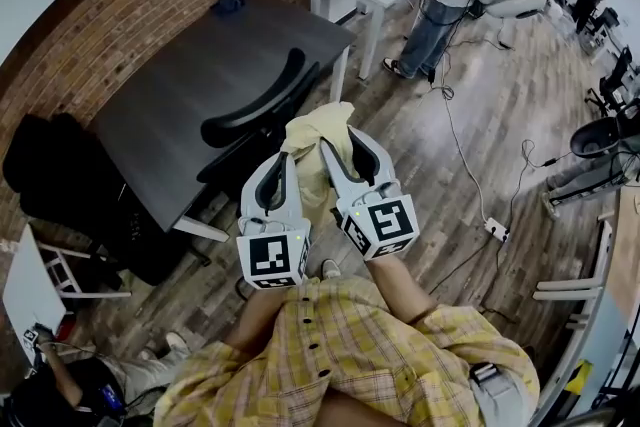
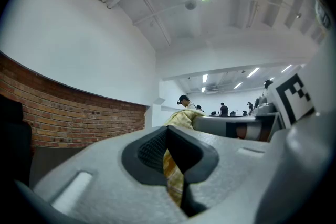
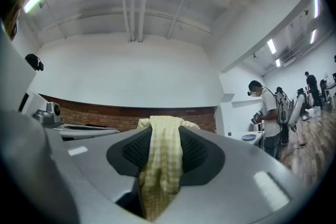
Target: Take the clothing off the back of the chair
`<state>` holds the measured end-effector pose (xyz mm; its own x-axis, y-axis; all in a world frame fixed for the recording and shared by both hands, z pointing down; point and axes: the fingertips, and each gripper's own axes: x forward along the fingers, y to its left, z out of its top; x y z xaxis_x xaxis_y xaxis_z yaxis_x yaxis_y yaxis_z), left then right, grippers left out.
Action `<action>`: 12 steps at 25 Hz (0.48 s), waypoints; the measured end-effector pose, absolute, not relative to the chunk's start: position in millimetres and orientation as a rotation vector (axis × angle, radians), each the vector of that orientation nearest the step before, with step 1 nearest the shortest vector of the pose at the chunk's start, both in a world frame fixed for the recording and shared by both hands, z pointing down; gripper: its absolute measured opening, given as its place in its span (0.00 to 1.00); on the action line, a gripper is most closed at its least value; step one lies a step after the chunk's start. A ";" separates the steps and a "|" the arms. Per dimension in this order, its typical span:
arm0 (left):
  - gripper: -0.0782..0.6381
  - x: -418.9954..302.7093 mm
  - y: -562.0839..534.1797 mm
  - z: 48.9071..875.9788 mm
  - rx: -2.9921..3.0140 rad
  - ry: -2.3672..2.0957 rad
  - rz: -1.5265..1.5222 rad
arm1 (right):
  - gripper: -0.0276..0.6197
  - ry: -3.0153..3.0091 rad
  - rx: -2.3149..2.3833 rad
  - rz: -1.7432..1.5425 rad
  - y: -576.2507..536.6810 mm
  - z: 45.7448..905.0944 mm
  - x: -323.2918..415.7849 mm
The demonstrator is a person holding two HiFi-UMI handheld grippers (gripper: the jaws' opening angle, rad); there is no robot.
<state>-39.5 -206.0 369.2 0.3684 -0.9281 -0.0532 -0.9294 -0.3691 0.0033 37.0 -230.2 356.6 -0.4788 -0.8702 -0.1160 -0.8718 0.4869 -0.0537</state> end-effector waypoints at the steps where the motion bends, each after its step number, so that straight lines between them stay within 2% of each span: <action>1: 0.11 -40.3 -206.6 369.7 -2.576 1.751 0.070 | 0.28 2.599 -1.531 0.019 -229.9 357.8 35.8; 12: 0.11 -43.9 -212.1 375.2 -2.569 1.769 0.067 | 0.28 2.622 -1.530 0.035 -222.2 370.9 20.6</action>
